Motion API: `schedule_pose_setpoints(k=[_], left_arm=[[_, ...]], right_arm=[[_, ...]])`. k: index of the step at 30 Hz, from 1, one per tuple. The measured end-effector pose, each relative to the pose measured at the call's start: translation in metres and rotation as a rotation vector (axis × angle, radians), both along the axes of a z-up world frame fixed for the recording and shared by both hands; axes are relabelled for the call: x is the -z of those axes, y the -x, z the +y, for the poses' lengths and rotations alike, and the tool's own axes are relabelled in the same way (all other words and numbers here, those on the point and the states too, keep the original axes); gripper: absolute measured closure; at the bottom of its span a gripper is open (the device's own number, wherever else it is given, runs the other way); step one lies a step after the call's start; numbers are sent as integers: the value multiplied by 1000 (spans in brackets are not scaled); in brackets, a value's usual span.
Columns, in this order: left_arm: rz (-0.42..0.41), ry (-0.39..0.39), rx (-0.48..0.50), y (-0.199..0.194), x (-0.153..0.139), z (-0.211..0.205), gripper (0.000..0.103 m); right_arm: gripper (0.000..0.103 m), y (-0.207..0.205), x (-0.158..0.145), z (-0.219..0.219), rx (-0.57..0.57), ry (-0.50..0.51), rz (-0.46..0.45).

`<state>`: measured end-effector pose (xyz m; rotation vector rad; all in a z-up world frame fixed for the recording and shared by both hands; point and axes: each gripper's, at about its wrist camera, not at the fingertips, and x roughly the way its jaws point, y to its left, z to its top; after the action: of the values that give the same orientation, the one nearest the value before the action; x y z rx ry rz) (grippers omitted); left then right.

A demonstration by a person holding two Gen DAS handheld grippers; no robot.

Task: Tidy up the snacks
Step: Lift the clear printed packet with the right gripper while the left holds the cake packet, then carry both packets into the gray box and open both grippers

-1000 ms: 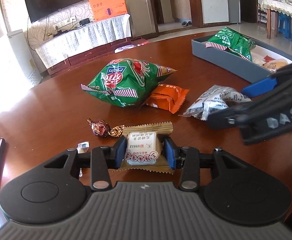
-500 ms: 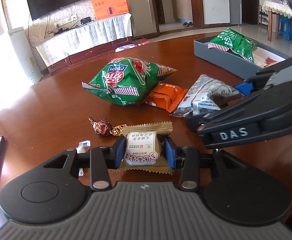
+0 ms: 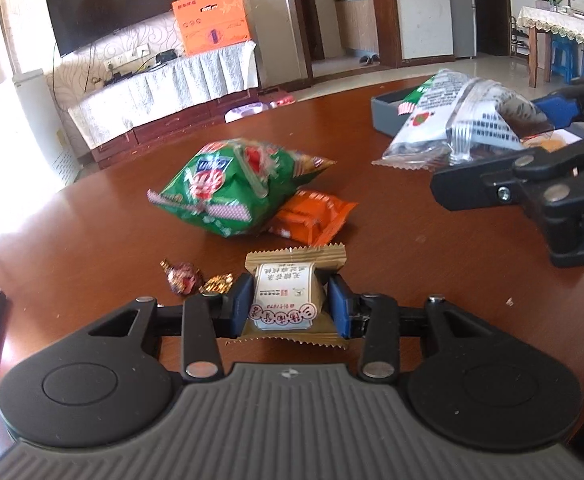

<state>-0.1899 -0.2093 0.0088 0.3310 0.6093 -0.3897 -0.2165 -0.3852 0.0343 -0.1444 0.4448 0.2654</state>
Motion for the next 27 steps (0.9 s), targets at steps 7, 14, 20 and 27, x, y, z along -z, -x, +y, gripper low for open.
schedule_pose_setpoints(k=[7, 14, 20, 27], left_arm=[[-16, 2, 11, 3, -8, -14, 56], [-18, 1, 26, 6, -11, -29, 56], [-26, 7, 37, 8, -16, -42, 56], [-32, 14, 47, 11, -20, -58, 56]], right_arm=[[31, 10, -12, -10, -5, -18, -39], [31, 16, -13, -19, 4, -5, -51], [31, 26, -14, -29, 15, -9, -68], [31, 34, -17, -42, 31, -22, -78]])
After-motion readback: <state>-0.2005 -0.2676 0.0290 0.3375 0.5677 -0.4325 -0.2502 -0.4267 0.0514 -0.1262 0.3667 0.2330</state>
